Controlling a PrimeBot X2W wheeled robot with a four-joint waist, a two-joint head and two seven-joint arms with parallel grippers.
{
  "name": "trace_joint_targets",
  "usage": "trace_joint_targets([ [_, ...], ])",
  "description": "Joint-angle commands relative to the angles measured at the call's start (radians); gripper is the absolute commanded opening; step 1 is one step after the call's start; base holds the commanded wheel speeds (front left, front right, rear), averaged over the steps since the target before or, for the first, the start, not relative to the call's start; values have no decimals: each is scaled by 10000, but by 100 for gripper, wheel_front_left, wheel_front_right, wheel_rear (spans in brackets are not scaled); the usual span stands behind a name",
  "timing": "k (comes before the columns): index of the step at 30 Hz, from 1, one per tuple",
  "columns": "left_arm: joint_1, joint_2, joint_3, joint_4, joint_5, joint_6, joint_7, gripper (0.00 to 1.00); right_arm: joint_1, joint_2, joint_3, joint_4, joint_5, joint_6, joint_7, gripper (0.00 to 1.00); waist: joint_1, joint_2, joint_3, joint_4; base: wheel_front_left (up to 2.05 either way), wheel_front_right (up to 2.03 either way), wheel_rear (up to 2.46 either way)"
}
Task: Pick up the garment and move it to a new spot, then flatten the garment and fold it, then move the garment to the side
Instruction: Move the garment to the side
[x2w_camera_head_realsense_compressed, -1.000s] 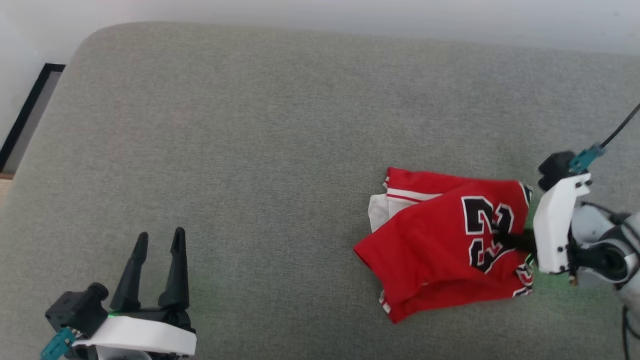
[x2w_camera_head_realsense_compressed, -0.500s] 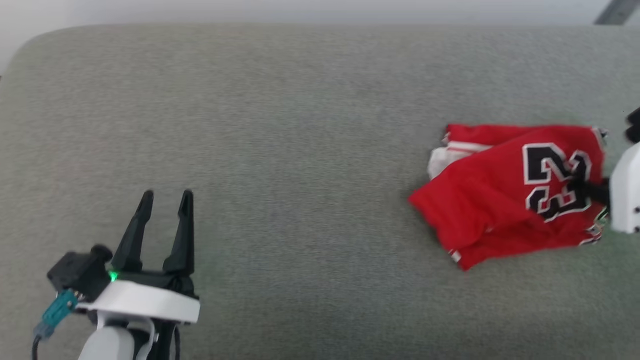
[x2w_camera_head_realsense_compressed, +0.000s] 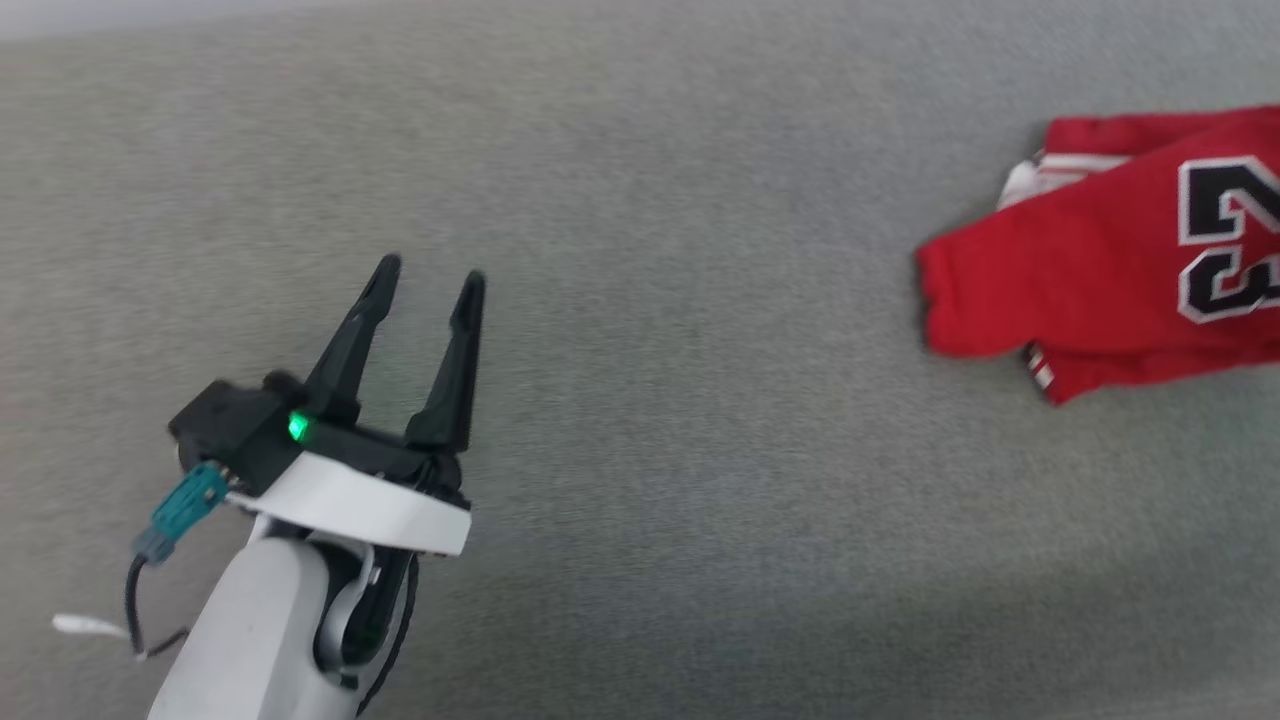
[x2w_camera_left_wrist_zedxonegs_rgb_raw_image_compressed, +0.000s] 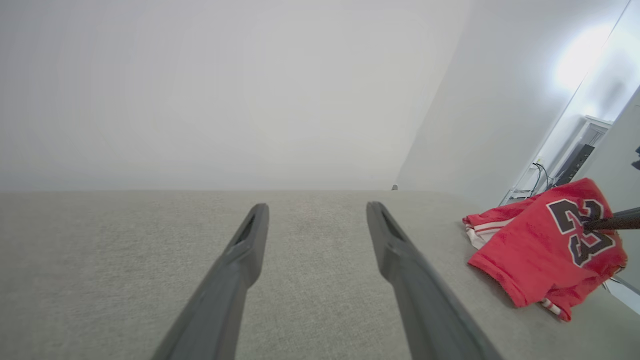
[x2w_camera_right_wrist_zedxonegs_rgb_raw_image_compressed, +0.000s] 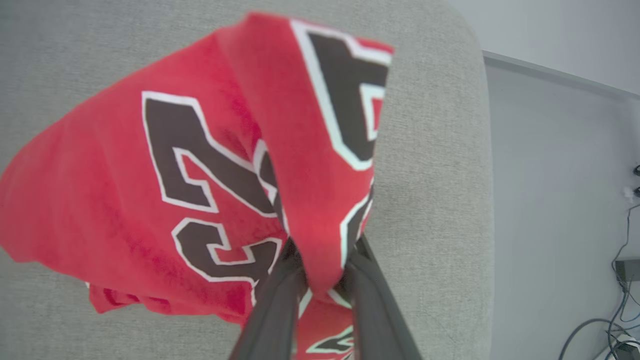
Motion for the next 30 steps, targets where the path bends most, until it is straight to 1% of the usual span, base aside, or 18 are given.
trace_joint_targets([
  [1, -170, 54, -67, 27, 1, -35, -49, 100, -173, -3, -42, 72, -96, -7, -146, 0, 0, 0, 296, -321, 0, 0, 0],
  [8, -1002, 230, -664, 154, -138, -35, -47, 100, -872, -18, -178, 999, -1019, -7, -1001, 0, 0, 0, 798, -733, 0, 0, 0],
  [14, -1476, 302, -992, 215, -198, -35, -47, 100, -1491, -93, -433, 2209, -1952, -7, -1657, 0, 0, 0, 1170, -784, 0, 0, 0],
  [20, -1753, 329, -1207, 196, -193, -35, -47, 100, -2071, 313, -856, 3534, -2873, -7, -2484, 0, 0, 0, 1499, -702, 0, 0, 0],
  [26, -1903, 335, -1318, 232, -244, -35, -47, 100, -2377, 963, -1055, 4734, -3483, -7, -2903, 0, 0, 0, 1629, -555, 0, 0, 0],
  [28, -1915, 333, -1330, 238, -251, -36, -47, 100, -2431, 1031, -1096, 4900, -3567, -7, -2973, 0, 0, 0, 1635, -518, 0, 0, 0],
  [29, -1939, 316, -1317, 252, -269, -36, -47, 100, -2510, 1191, -1178, 5237, -3692, -7, -3126, 26, 0, 0, 1646, -448, 0, 0, 0],
  [30, -1958, 311, -1322, 254, -277, -36, -47, 100, -2574, 1242, -1239, 5387, -3744, -7, -3251, 40, 0, 0, 1651, -416, 0, 0, 0],
])
